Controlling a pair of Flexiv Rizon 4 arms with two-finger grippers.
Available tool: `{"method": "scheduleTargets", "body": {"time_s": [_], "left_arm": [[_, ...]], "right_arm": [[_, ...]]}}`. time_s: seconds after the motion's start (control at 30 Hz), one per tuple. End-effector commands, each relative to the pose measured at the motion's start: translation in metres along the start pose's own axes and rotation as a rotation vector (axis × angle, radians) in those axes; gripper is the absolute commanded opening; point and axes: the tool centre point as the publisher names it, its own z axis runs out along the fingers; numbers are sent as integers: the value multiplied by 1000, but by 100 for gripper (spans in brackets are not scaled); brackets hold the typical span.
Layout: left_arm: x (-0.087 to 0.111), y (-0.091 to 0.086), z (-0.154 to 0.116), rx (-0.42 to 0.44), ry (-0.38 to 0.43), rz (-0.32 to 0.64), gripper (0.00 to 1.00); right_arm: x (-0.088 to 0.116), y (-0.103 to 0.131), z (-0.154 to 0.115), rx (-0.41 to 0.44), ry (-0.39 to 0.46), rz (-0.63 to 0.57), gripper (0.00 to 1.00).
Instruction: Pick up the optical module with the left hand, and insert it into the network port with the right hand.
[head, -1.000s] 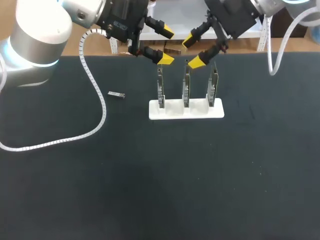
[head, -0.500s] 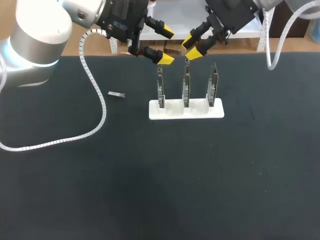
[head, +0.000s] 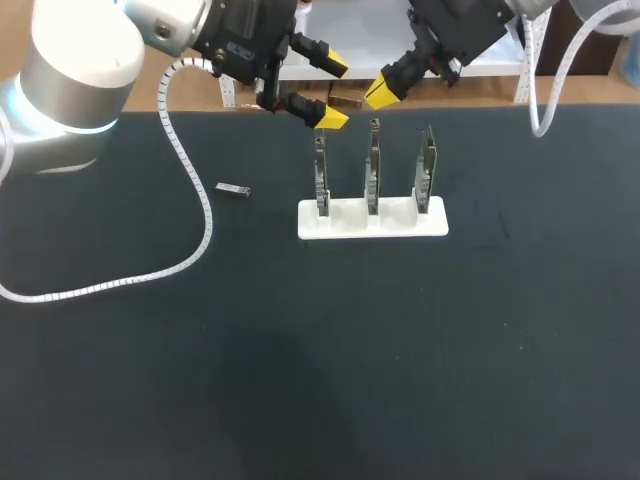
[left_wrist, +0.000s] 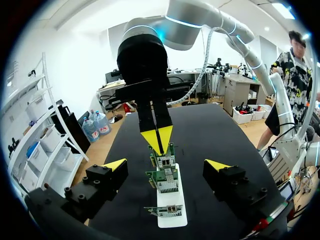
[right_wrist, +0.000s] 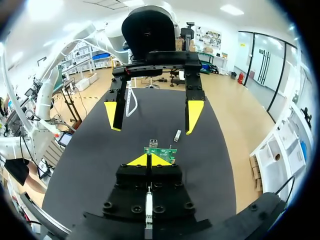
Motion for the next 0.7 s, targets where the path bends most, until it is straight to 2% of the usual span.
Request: {"method": "scheduleTargets", "body": {"time_s": [0.03,0.7], "left_arm": [[-1,2,0,4,7,-3,100],[-1,2,0,4,7,-3,100]], "right_arm": [[4,2,3,1,-8,13,0],[21,9,18,-7,-29,72,0]]}}
